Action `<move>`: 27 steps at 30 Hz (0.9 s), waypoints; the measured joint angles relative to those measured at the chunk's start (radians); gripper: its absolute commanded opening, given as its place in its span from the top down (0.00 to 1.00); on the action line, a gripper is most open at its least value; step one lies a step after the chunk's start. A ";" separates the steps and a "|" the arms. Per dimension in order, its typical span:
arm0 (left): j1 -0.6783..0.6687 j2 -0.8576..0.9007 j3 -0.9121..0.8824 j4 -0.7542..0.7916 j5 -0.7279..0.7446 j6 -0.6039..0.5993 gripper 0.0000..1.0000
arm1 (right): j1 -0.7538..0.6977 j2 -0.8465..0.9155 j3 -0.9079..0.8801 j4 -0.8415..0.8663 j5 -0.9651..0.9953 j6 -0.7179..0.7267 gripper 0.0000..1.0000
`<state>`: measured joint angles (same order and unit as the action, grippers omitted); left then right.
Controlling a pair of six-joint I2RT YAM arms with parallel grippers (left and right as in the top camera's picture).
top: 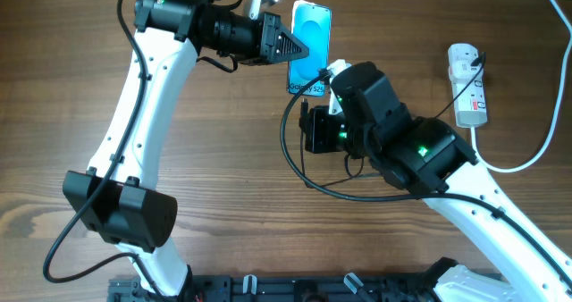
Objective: Plug charger to phone and switch on socket
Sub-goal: 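Hold the plug pressed into the phone port with the right gripper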
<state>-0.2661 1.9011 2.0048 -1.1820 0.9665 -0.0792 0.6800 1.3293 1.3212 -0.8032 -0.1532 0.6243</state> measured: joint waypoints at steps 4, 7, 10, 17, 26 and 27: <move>0.000 0.000 0.000 -0.004 0.001 0.000 0.96 | 0.000 0.000 0.000 0.005 0.000 0.000 0.96; 0.000 0.000 0.000 -0.004 0.001 0.000 0.96 | 0.000 0.000 0.000 0.005 0.000 0.000 0.96; 0.000 0.000 0.000 -0.004 0.001 0.000 0.96 | 0.000 0.000 0.000 0.005 0.000 0.000 0.96; 0.000 0.000 0.000 -0.005 0.001 0.000 0.96 | -0.010 0.000 0.000 0.004 0.000 0.000 0.96; 0.000 0.000 0.000 -0.008 0.017 0.000 0.96 | -0.010 0.000 0.000 0.004 -0.011 0.000 0.96; 0.000 0.000 0.000 -0.008 0.024 0.000 0.96 | -0.010 0.000 0.000 0.004 -0.015 0.000 0.96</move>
<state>-0.2661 1.9011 2.0048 -1.1896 0.9905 -0.0792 0.6704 1.3293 1.3212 -0.7990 -0.1684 0.6243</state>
